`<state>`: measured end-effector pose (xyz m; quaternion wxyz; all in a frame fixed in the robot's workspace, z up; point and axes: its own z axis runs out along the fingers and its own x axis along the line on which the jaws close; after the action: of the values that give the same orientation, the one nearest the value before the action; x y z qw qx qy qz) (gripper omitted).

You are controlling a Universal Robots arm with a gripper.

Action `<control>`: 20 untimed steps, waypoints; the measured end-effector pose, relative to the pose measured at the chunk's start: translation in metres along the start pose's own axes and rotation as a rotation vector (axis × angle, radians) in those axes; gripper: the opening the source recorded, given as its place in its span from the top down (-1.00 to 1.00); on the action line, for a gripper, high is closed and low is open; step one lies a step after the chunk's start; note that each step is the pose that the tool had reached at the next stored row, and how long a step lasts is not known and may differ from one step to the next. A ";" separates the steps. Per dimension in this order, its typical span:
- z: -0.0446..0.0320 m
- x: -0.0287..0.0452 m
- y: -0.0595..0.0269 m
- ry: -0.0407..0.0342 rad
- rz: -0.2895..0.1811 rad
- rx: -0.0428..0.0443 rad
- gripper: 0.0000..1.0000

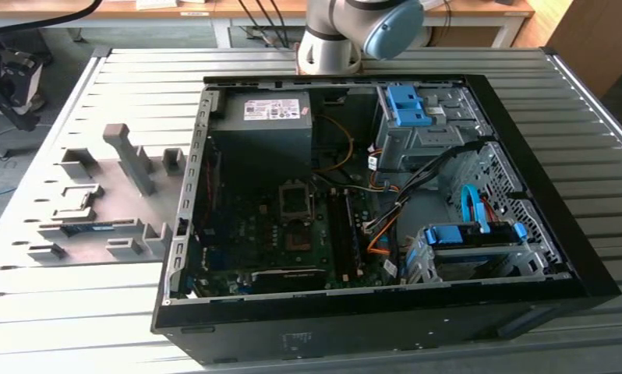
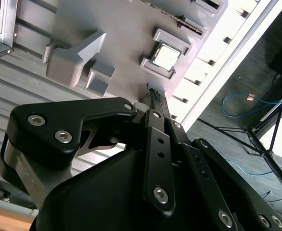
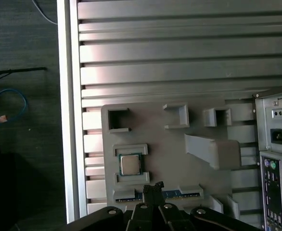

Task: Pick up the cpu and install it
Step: 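Reach for the cpu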

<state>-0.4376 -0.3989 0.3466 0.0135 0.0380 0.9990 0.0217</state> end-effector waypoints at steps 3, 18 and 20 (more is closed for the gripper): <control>0.0021 0.0050 -0.0005 0.0000 0.000 0.0000 0.80; 0.0274 0.0126 -0.0021 0.0000 0.000 0.0000 0.80; 0.0306 0.0127 -0.0023 -0.0001 0.000 -0.0001 0.80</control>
<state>-0.4495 -0.3989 0.3156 0.0135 0.0380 0.9990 0.0217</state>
